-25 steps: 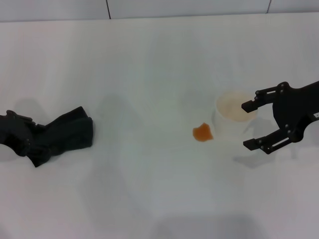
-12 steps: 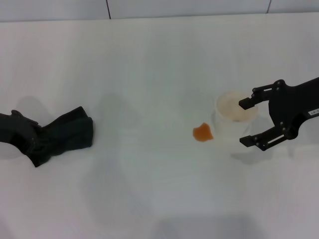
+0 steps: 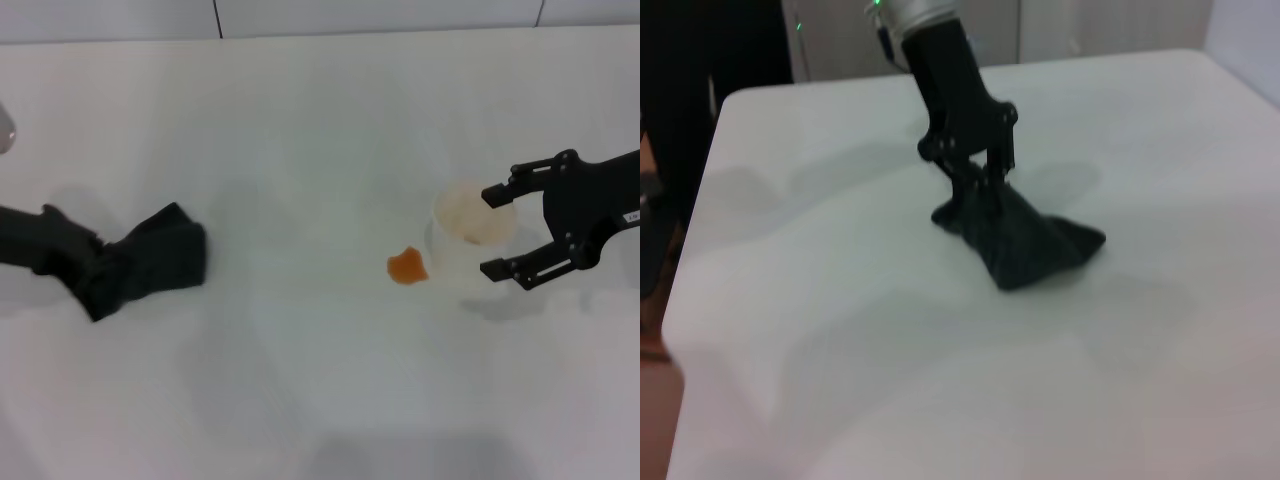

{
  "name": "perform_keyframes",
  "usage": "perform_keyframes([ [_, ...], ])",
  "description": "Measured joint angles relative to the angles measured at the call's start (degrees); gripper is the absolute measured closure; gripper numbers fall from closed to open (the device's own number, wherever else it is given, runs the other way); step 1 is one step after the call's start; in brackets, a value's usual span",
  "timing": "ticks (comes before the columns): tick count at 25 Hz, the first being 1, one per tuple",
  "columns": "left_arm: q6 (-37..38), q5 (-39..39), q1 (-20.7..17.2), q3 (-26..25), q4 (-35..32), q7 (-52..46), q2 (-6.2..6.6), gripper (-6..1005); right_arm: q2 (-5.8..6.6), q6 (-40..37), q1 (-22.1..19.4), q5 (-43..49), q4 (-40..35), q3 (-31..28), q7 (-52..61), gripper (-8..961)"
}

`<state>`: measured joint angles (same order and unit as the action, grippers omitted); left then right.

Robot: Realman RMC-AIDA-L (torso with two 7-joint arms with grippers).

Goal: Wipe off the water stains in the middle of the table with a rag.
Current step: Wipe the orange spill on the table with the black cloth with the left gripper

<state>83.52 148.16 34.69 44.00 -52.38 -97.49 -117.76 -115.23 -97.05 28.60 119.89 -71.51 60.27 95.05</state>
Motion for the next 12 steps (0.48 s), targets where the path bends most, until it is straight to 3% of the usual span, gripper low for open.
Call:
perform_keyframes([
  [5, 0.3, -2.0, 2.9, 0.6, 0.4, -1.6, -1.19, 910, -0.01, 0.5, -0.7, -1.8, 1.3, -2.4, -0.2, 83],
  [12, -0.9, -4.1, 8.8, 6.4, 4.4, -6.8, -1.38, 906, 0.01, 0.9, -2.2, -1.9, 1.7, -2.2, -0.3, 84],
])
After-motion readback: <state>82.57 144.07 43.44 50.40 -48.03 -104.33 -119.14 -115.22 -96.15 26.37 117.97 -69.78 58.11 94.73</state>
